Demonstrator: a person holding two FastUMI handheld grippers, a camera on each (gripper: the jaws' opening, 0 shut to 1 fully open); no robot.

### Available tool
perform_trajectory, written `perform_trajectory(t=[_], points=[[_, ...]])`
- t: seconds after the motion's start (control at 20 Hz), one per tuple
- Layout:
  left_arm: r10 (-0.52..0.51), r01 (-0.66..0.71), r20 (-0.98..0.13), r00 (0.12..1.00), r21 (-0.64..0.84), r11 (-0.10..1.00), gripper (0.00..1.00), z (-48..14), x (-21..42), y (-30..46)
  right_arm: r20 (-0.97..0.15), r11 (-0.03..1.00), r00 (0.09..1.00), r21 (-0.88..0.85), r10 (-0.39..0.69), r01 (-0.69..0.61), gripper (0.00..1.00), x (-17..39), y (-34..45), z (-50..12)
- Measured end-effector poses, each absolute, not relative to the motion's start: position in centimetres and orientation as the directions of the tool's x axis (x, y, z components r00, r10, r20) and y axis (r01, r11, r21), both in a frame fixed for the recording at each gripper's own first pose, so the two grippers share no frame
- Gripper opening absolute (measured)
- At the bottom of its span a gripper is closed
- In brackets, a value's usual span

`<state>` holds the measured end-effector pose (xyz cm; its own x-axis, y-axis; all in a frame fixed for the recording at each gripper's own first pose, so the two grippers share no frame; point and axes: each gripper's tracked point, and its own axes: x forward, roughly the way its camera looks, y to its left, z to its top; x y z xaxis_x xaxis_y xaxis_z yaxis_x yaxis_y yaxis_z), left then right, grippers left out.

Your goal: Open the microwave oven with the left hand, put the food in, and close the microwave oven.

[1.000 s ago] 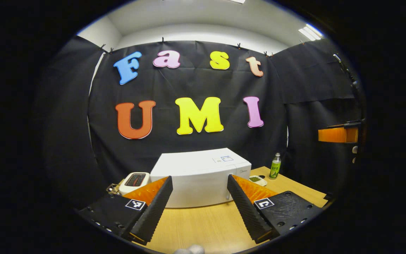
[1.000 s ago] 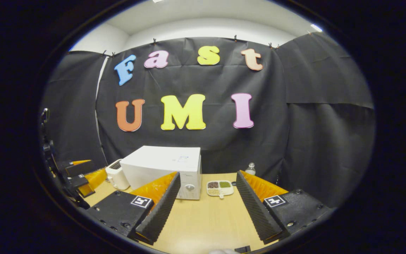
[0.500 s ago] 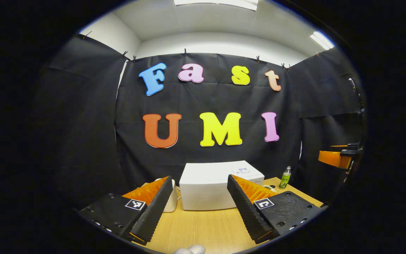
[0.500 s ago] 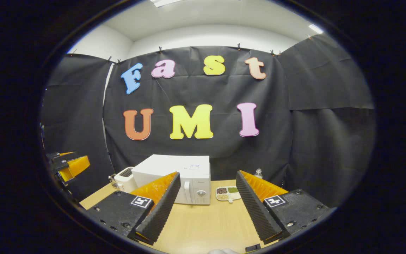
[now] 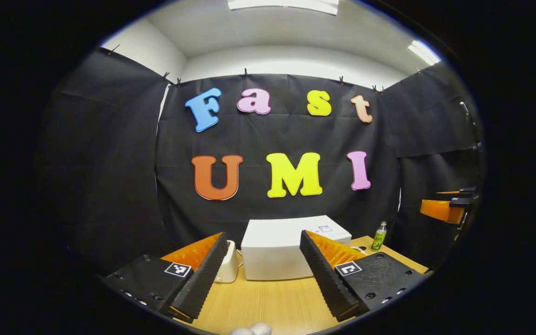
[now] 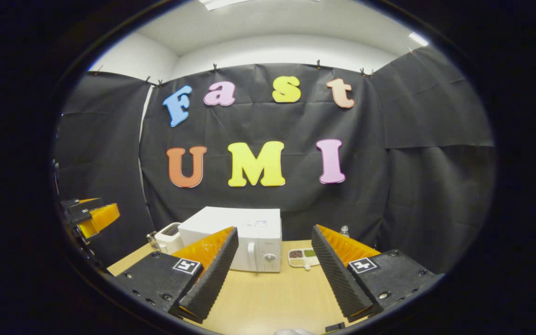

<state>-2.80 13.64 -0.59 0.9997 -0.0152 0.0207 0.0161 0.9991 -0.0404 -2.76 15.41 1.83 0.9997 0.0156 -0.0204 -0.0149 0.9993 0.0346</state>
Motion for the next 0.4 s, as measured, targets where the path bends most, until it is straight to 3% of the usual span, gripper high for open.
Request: perform_trajectory(t=[0.05,0.1,0.2,0.25,0.35,0.4], points=[[-0.016,0.017,0.023,1.0,-0.041,0.999,0.96,-0.46,-2.79,13.64,-0.019,0.999,1.0,0.033,0.015,-0.014,0.92,-2.76,15.35,1.8],[-0.015,0.016,0.024,1.0,-0.042,0.999,0.96,-0.45,-2.77,13.7,-0.019,0.999,1.0,0.031,0.014,-0.013,1.0,-2.75,15.31,1.85],[-0.017,0.018,0.024,1.0,-0.044,0.999,0.96,-0.54,-2.55,13.5,-0.022,0.999,1.0,0.032,0.012,-0.012,1.0,-2.65,15.2,1.75],[-0.017,0.018,0.025,1.0,-0.042,0.999,0.96,-0.15,-2.92,13.44,-0.022,0.999,1.0,0.034,0.012,-0.011,0.92,-2.52,15.14,1.74],[-0.017,0.018,0.026,1.0,-0.04,0.999,0.96,-0.13,-2.88,13.45,-0.026,0.999,1.0,0.04,0.01,-0.009,0.92,-2.34,14.97,1.53],[-0.019,0.02,0.025,1.0,-0.042,0.999,0.96,-0.09,-2.84,13.47,-0.027,0.999,1.0,0.042,0.008,-0.007,1.0,-2.3,14.89,1.51]])
